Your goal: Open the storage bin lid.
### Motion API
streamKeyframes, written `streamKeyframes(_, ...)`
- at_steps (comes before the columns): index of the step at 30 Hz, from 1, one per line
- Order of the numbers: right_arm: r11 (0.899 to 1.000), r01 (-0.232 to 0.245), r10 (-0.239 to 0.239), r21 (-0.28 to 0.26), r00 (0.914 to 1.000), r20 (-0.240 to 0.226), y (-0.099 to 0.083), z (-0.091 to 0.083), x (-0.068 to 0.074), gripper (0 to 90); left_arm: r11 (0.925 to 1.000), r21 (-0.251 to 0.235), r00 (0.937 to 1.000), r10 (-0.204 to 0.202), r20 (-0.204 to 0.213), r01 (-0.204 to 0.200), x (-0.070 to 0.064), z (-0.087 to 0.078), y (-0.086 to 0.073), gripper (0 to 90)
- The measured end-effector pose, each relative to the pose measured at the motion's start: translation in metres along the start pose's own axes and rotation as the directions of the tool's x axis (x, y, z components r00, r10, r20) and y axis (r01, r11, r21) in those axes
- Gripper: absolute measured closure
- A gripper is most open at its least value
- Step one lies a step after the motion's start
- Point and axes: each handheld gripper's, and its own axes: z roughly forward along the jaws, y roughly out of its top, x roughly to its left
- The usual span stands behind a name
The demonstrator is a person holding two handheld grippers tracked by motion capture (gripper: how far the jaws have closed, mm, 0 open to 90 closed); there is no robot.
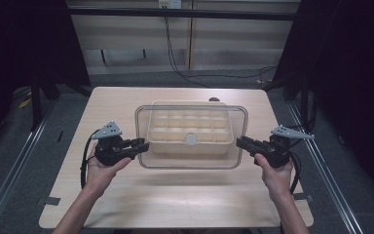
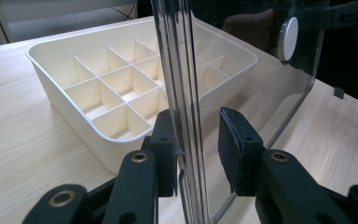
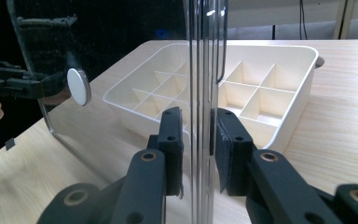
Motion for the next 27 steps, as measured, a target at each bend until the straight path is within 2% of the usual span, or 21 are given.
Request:
streamKeyframes(9,1.000,0.001,-0.001,0.026,1.0000,0.007,-0.001,-0.006,0.005,74.2,0.9997,0.009,0.9997,-0.023,0.005,0.023,-0.005,-0.001,-0.008,68.2)
streamKeyframes(17,0.999,-0.009,0.009,0.034,1.0000,0.001,-0.010,-0.009,0.007,74.2,0.9997,0.021,0.9999,-0.015,0.008,0.015,-0.009,-0.003,-0.013,68.3)
streamKeyframes(23,0.999,-0.018,0.018,0.049,0.9998,0.008,-0.017,-0.008,0.006,74.1,0.9988,0.036,0.9995,-0.033,0.003,0.032,-0.012,0.000,-0.021,68.1)
streamKeyframes(27,0.998,-0.021,0.021,0.055,0.9998,0.005,-0.020,-0.008,0.007,74.1,0.9986,0.044,0.9995,-0.031,0.008,0.031,-0.013,-0.002,-0.024,68.2)
